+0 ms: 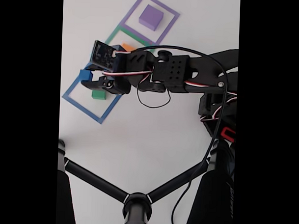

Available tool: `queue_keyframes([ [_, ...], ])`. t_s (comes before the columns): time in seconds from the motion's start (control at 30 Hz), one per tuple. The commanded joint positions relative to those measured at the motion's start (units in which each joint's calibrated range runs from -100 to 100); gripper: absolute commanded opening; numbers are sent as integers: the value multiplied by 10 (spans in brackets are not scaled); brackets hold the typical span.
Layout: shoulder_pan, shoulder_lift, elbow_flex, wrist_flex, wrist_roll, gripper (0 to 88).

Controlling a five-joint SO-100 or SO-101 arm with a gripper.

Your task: Tower of hanoi

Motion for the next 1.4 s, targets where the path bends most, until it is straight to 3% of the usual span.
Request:
queue_keyframes([
  [0.0,18,-85,-135,226,6,53],
  [0.23,74,-103,-332,486,6,45],
  [0.6,199,-155,-456,652,6,47],
  [1.17,390,-199,-445,697,6,49],
  [1.37,434,-231,-308,596,6,53],
])
